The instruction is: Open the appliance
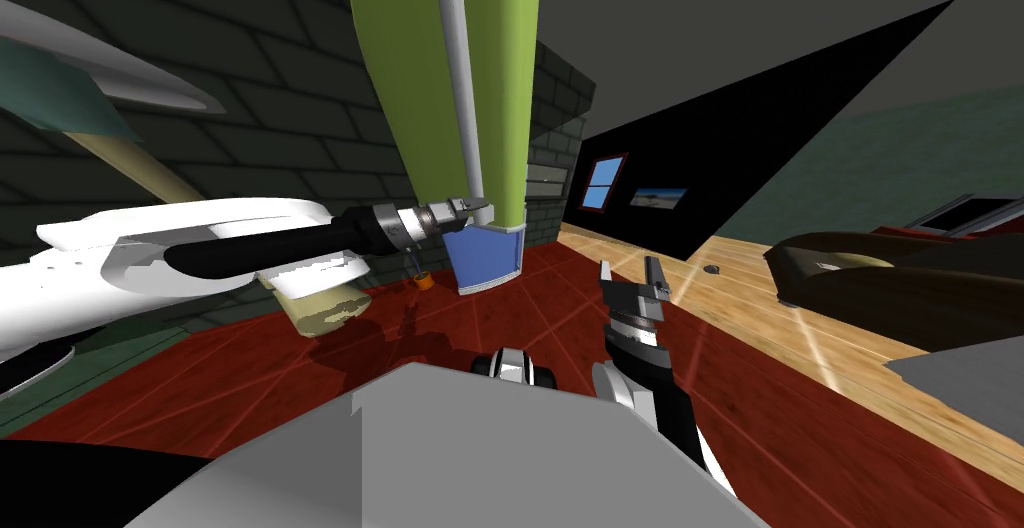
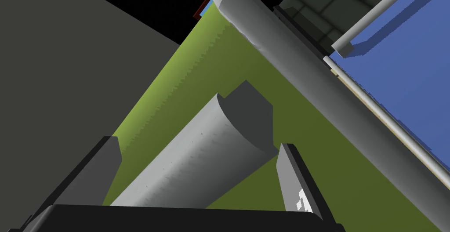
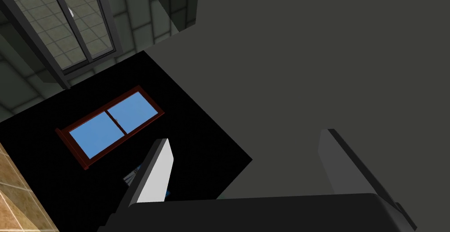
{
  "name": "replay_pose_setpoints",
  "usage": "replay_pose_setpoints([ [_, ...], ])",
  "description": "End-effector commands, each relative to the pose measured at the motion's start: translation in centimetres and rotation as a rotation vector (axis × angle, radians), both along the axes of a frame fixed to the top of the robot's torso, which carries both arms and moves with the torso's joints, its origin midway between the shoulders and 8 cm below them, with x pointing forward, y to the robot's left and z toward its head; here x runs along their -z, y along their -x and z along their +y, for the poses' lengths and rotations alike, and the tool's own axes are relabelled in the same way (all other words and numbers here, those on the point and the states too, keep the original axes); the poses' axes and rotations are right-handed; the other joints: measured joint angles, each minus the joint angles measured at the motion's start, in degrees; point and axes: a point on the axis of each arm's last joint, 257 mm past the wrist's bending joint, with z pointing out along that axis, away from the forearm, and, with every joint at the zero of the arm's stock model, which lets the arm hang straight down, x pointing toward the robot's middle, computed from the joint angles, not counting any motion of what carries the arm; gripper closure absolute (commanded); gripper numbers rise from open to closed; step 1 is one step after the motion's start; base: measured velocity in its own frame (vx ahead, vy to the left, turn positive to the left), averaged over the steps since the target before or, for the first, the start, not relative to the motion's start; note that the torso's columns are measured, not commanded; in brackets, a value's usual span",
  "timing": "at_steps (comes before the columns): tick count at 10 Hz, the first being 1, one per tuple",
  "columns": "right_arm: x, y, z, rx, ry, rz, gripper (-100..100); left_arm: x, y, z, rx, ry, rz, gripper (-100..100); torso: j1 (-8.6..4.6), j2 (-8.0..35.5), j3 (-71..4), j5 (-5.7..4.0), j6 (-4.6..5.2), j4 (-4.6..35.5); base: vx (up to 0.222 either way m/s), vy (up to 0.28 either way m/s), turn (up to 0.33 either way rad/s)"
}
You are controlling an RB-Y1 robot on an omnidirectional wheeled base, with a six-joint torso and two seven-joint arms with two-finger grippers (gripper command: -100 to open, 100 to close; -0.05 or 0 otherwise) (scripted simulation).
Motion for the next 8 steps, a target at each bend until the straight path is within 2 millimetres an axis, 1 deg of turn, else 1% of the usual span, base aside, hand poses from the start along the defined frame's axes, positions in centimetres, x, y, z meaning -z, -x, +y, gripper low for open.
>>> replay_pose_setpoints([
  [1,0.0,0.0,0.0,0.0,0.0,0.0,0,-1.27,0.32,-0.52,0.005,-0.004,-0.012,-100,-0.09,0.03,0.05,-0.02,0.0,-0.03,0.007,0.0,0.003],
  [2,0.0,0.0,0.0,0.0,0.0,0.0,0,-0.97,0.17,-0.24,-0.002,-0.003,-0.005,-100,-0.13,0.02,0.05,-0.03,0.02,-0.06,0.006,0.004,0.004],
  [3,0.0,0.0,0.0,0.0,0.0,0.0,0,-0.92,0.11,-0.2,-0.004,-0.002,-0.003,0,-0.09,-0.02,0.04,0.0,0.0,-0.1,0.0,0.0,0.0],
  [8,0.0,0.0,0.0,0.0,0.0,0.0,0,-0.68,-0.13,0.04,-0.013,-0.002,0.005,0,0.08,-0.14,-0.04,0.09,-0.05,-0.18,0.0,0.0,0.0],
])
